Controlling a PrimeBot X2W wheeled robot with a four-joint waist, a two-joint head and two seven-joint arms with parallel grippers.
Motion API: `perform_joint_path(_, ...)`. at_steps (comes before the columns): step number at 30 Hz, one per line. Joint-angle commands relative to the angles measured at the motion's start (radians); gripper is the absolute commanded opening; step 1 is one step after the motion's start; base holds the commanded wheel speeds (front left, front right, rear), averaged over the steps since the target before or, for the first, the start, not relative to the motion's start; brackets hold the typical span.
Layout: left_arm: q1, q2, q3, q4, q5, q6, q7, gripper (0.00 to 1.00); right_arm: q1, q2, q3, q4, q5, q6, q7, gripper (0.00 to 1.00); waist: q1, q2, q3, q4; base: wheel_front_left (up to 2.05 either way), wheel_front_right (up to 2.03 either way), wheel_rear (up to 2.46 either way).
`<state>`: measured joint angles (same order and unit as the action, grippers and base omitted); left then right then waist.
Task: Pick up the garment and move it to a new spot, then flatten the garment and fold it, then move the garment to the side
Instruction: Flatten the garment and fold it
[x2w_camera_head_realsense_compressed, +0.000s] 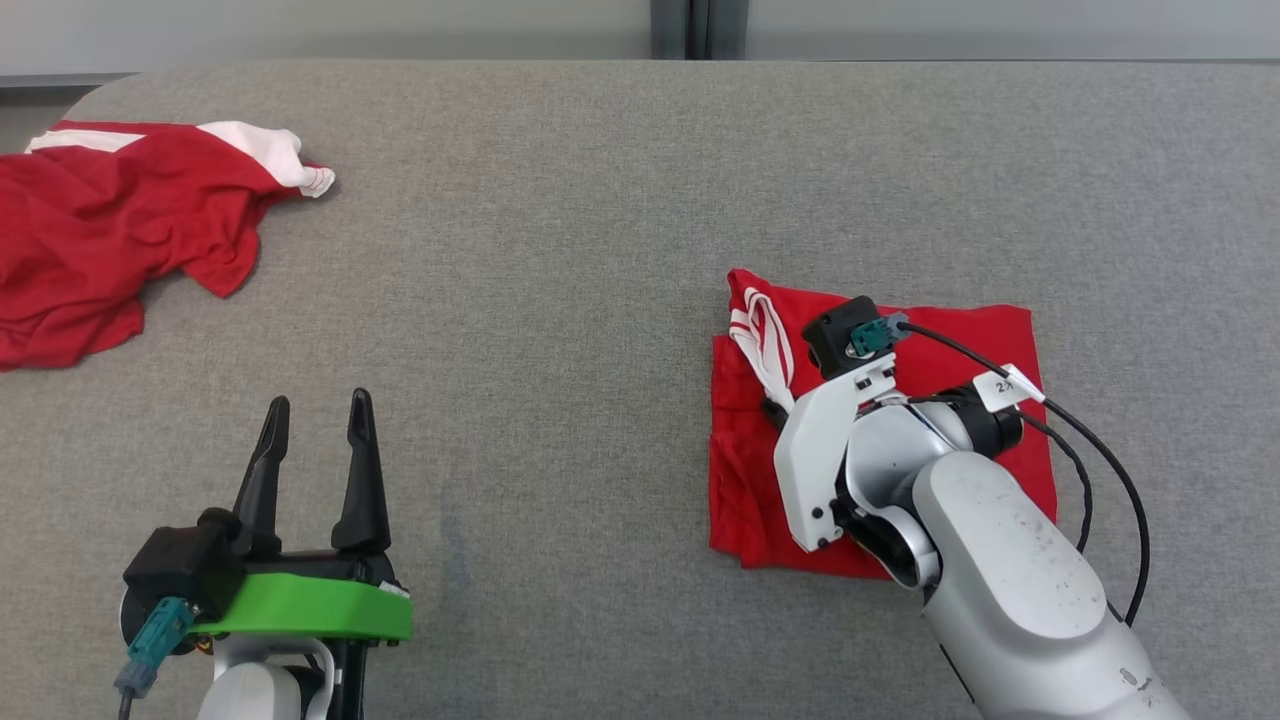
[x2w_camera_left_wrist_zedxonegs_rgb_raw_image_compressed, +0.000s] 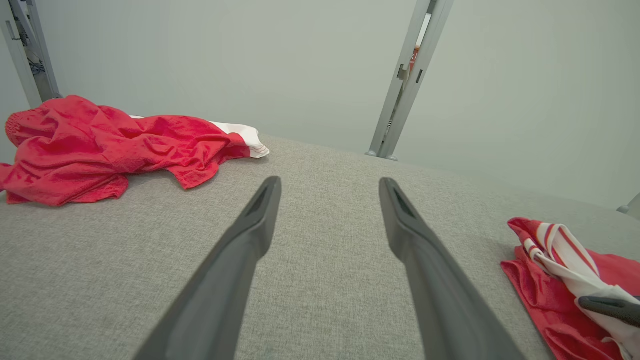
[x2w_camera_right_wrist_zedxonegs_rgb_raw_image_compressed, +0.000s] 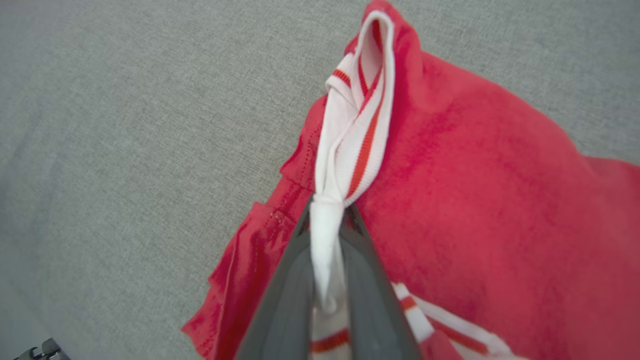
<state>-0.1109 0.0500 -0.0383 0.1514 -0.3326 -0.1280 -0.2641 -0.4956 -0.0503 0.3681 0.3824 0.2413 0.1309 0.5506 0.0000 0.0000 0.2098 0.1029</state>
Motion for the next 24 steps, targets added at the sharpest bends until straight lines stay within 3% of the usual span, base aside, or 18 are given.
perform_joint_path(1,-0.009,0.001,0.0,-0.001,-0.011,0.0,0.0,1.0,-0.011,-0.001,0.007,0.008,0.01,0.0,-0.012,0.0,0.0,0.0,0.0,0.003,0.0,0.0,0.0)
perform_joint_path(3,-0.006,0.001,0.0,-0.002,-0.012,0.003,0.0,1.0,-0.017,0.0,0.016,0.017,0.031,0.0,-0.024,0.0,0.0,0.0,-0.002,0.004,0.0,0.0,0.0)
perform_joint_path(4,-0.005,0.001,-0.001,-0.003,-0.012,0.004,0.0,1.0,-0.018,0.0,0.021,0.018,0.048,0.0,-0.032,0.35,0.0,0.0,-0.003,0.004,0.0,0.0,0.0)
perform_joint_path(5,-0.004,0.001,-0.001,-0.003,-0.011,0.005,0.0,1.0,-0.016,0.0,0.025,0.017,0.066,0.0,-0.038,1.0,0.0,0.0,-0.004,0.003,0.0,0.0,0.0)
perform_joint_path(11,0.004,0.001,0.006,-0.001,-0.003,0.006,0.0,1.0,-0.02,-0.001,0.06,-0.032,0.192,0.0,-0.09,1.0,0.0,0.0,-0.02,-0.016,0.0,0.0,0.0)
perform_joint_path(16,0.015,0.001,0.016,-0.002,0.006,0.005,0.0,1.0,-0.031,-0.002,0.021,-0.109,0.28,0.0,-0.185,1.0,0.0,0.0,-0.04,-0.038,0.0,0.0,0.0)
perform_joint_path(24,0.043,0.001,0.023,0.0,0.012,0.003,0.0,1.0,0.032,-0.025,-0.188,-0.218,0.128,0.0,-0.326,1.0,0.0,0.0,-0.078,-0.073,0.0,0.0,0.0)
